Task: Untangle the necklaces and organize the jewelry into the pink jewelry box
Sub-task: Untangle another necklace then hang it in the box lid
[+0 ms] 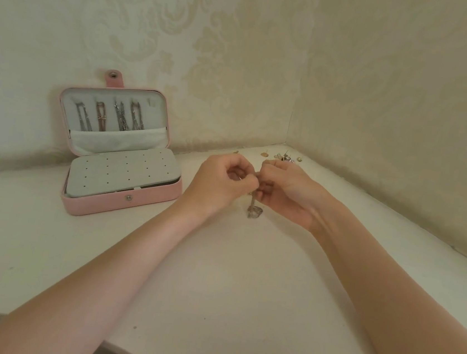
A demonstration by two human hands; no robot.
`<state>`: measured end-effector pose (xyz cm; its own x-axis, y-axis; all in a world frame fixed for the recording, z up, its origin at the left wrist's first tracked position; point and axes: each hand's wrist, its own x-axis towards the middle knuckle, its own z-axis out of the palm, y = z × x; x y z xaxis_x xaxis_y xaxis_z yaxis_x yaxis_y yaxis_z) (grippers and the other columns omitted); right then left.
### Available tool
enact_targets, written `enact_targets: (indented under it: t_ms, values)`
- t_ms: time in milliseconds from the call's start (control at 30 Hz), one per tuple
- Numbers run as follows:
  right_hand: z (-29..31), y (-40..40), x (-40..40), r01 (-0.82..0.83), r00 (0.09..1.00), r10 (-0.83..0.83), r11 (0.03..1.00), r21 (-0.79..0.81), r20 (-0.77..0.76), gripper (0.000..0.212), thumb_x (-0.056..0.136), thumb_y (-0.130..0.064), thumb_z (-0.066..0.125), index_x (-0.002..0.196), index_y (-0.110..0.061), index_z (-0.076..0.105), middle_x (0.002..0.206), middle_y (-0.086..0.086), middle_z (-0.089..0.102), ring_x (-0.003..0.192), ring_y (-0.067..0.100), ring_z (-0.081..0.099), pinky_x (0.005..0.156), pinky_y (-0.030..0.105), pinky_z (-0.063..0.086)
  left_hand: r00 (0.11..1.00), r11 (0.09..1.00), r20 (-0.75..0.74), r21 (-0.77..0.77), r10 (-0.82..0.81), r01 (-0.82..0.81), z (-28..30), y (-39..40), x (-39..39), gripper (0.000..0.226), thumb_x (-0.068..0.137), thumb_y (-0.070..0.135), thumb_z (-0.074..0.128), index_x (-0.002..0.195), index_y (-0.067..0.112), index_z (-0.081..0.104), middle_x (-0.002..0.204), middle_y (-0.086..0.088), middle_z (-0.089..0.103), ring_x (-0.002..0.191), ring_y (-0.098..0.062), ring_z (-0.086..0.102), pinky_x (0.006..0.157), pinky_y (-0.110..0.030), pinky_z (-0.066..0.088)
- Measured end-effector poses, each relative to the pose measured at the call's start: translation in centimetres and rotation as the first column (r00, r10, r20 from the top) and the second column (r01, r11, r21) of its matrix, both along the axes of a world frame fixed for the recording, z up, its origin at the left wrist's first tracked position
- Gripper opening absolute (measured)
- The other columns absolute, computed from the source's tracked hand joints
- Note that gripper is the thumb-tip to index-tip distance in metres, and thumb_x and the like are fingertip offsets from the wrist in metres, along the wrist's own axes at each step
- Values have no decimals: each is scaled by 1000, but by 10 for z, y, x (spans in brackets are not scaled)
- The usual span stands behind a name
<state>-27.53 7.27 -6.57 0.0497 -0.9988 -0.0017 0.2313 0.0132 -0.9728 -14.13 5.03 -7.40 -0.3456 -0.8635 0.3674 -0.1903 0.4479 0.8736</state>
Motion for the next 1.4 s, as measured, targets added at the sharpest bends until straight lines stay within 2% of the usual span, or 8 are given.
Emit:
enact_targets:
  t_ms: [67, 200, 400, 767, 900, 1067, 1200, 1400]
  values:
    - [0, 0, -2, 14, 1000, -13, 1000, 7, -26, 37, 84, 14, 47, 58, -13, 48, 52, 0, 46, 54, 13, 39, 57, 25, 36, 999, 998, 35, -51, 36, -34, 0, 0, 0, 21, 79, 4, 59, 64, 18, 57, 46, 12, 47, 40, -3, 38, 43, -14, 33]
    - [4, 3, -9, 56, 963, -71, 996, -66, -258, 15, 83, 2, 61, 84, -12, 63, 68, -2, 59, 61, 10, 49, 60, 22, 43, 988, 991, -153, 133, 28, -8, 5, -6, 8, 27, 87, 5, 51, 63, 15, 56, 47, 10, 47, 44, -9, 39, 43, -20, 34]
    - [2, 4, -5, 75, 901, -171, 966, -246, -398, 8, 84, -15, 67, 80, -11, 73, 74, -3, 67, 71, 8, 52, 69, 23, 41, 989, 983, -150, 184, 5, 23, 6, -4, 8, 21, 87, 5, 52, 70, 10, 61, 52, 8, 49, 46, -5, 41, 43, -17, 35]
    - [4, 7, 1, 35, 861, -172, 959, -281, -479, 21, 83, 2, 55, 66, -11, 56, 65, -3, 53, 54, 5, 44, 56, 15, 39, 996, 961, 27, 265, -85, 74, 3, -7, 7, 22, 87, 10, 49, 67, 9, 58, 64, -3, 46, 47, -9, 38, 43, -17, 35]
    - [5, 9, 2, 38, 819, -209, 949, -313, -534, 22, 81, 0, 56, 63, -12, 56, 62, -5, 50, 54, 4, 42, 56, 14, 37, 983, 989, 158, 129, -97, 77, 1, -8, 7, 18, 84, 8, 53, 67, 11, 56, 53, 5, 47, 48, -15, 40, 46, -23, 36]
    - [10, 11, -3, -49, 761, -142, 960, -275, -633, 24, 82, 4, 56, 63, -12, 57, 61, -1, 48, 49, 0, 40, 50, 9, 32, 979, 992, 206, -122, -7, 32, 1, -7, 10, 19, 81, 7, 61, 67, 19, 55, 53, 7, 50, 40, -3, 41, 43, -14, 37]
    - [12, 11, -8, -132, 694, -113, 951, -280, -711, 19, 80, 5, 61, 67, -9, 61, 70, 7, 56, 63, 10, 47, 57, 11, 38, 987, 995, 138, 70, -86, 76, 2, -7, 8, 19, 83, 2, 53, 69, 13, 59, 48, 8, 54, 47, -12, 48, 44, -19, 42]
    - [9, 9, -10, -179, 654, -110, 939, -295, -748, 23, 76, 6, 63, 64, -12, 56, 68, 3, 56, 65, 11, 48, 62, 18, 41, 989, 955, 70, 279, -127, 103, 1, -7, 8, 24, 87, 5, 49, 65, 10, 57, 58, 2, 46, 43, -5, 38, 43, -15, 37]
